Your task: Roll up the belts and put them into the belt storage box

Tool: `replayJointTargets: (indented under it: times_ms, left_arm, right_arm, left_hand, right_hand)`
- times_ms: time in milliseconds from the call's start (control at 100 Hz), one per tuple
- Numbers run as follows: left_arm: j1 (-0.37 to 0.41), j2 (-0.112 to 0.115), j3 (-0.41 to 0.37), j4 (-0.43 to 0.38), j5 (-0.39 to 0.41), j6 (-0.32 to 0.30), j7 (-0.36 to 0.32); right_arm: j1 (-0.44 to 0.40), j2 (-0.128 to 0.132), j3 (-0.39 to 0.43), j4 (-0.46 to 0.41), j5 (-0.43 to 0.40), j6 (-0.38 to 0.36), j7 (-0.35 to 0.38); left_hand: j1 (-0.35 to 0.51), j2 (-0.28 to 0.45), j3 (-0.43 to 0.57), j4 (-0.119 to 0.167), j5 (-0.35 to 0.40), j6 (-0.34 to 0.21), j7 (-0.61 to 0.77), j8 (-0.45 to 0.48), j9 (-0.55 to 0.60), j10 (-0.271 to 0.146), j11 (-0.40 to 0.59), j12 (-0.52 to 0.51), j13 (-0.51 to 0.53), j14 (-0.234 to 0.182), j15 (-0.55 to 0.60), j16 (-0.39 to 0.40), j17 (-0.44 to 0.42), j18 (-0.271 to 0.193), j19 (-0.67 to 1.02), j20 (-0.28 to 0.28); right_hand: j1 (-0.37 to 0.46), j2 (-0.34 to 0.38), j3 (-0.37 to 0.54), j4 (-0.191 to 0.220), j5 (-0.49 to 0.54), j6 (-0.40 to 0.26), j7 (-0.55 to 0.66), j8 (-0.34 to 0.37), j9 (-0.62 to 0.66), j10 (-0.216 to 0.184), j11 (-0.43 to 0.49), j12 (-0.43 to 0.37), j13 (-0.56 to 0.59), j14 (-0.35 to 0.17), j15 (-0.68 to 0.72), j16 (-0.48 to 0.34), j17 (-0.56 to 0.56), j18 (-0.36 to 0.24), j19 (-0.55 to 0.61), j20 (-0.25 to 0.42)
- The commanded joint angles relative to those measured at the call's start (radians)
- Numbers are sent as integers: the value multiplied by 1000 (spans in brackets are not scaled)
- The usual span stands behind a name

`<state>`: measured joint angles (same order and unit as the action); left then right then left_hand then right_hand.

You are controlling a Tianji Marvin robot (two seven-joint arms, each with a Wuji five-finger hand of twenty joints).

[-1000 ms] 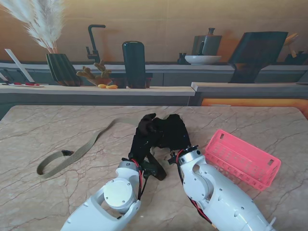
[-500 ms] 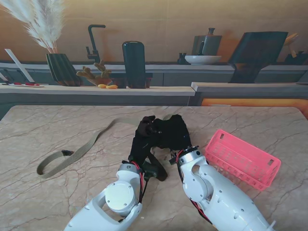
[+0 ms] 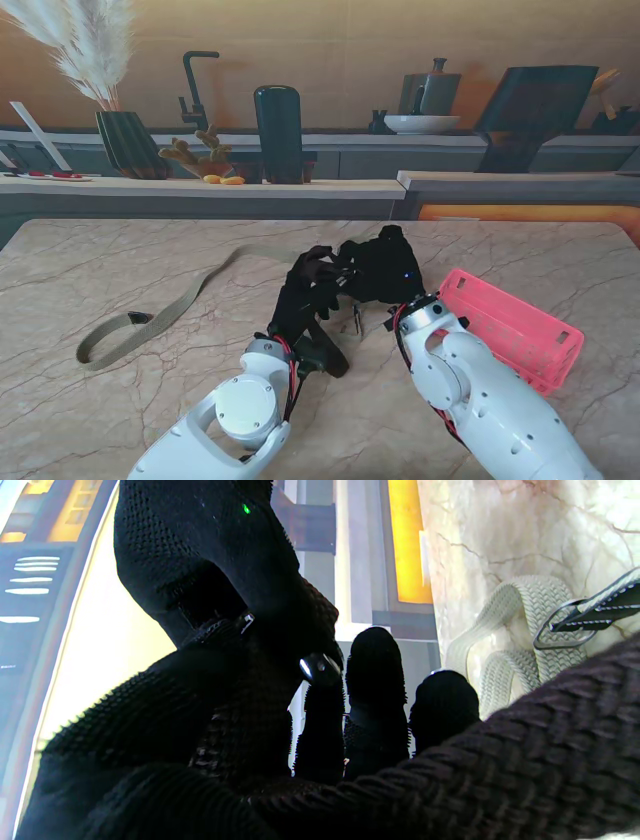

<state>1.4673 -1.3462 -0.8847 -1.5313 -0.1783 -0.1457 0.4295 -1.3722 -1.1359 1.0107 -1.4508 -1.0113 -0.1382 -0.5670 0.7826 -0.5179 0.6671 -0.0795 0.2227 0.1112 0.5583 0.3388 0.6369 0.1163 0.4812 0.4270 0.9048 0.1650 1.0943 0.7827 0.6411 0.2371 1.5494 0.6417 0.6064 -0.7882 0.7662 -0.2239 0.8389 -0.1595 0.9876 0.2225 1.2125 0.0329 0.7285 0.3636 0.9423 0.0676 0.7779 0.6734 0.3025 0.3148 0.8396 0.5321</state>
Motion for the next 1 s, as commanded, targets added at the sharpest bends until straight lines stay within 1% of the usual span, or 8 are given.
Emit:
replayJointTargets:
  times_ms: [0,160,290,430,550,700,870,990]
  left_arm:
    - [11,4,-6,-7,11,9,5]
    - [10,1,-4,-3,34,11,19]
    - [6,0,0,6,58,11,27]
    - [-1,-4,8,22,89,12,45]
    - [-17,-8,22,51,135,9,62]
    - [-41,-20,41,89,171,11,91]
    - [-55,-37,50,110,161,17,122]
    - [-55,-47,47,111,145,13,148]
  right_arm:
    - [4,10,9,-10,-11,1,-1]
    - [12,10,2,-2,-19,29,-1]
    - [24,3,-18,11,-4,61,-7]
    - [40,-10,-46,27,24,106,-18]
    - [51,-27,-70,38,66,139,-29]
    - [64,-42,-102,49,106,145,-34]
    - [67,-48,-132,50,132,119,-21]
    - [64,-50,-146,51,141,97,-17]
  left_hand:
    - [-15,-6,60,26,27,-34,0,4,28,-12,29,15,46,-38,59,29,39,-36,97,21]
    - [-6,8,53,27,36,-39,-1,4,11,-12,21,12,6,-21,24,16,-7,-20,64,0]
    - [-2,27,47,26,49,-43,5,7,13,-9,24,13,5,-27,23,15,-10,-19,60,1]
    - [10,63,11,26,81,-54,20,19,7,-1,21,10,-49,2,-40,-11,-74,4,-12,-9]
    - [0,84,-27,24,83,-49,13,26,-38,7,6,5,-207,41,-229,-65,-234,43,-197,-23]
    - [-14,121,-75,20,55,-47,8,29,-112,3,-7,3,-359,31,-412,-129,-355,36,-305,-26]
    - [-16,184,-160,20,11,-51,7,28,-193,-4,-24,-9,-507,15,-544,-211,-483,2,-460,-80]
    - [-39,196,-202,17,-9,-53,12,29,-224,-9,-28,-16,-552,-3,-578,-242,-522,-16,-519,-109]
  right_hand:
    - [87,89,135,42,73,-141,80,23,9,31,15,4,-23,-18,-17,-10,-20,22,25,-20]
    - [90,81,141,44,77,-128,77,23,14,38,15,6,-20,-10,-16,-9,-19,26,24,-22]
    - [95,73,147,48,81,-116,75,22,17,48,17,8,-16,-4,-9,-6,-16,29,27,-23]
    - [100,66,150,51,84,-100,74,20,19,58,22,9,-11,5,4,-1,-14,36,34,-21]
    - [103,61,154,54,86,-91,74,17,21,66,27,8,-11,12,16,2,-18,39,42,-21]
    - [105,56,156,55,90,-87,74,16,22,69,34,7,-10,15,23,3,-20,42,49,-21]
    - [104,46,162,58,97,-79,74,13,29,76,43,7,-7,15,28,2,-21,43,53,-24]
    - [104,40,167,60,100,-71,74,12,36,80,51,7,-4,15,30,1,-21,45,54,-27]
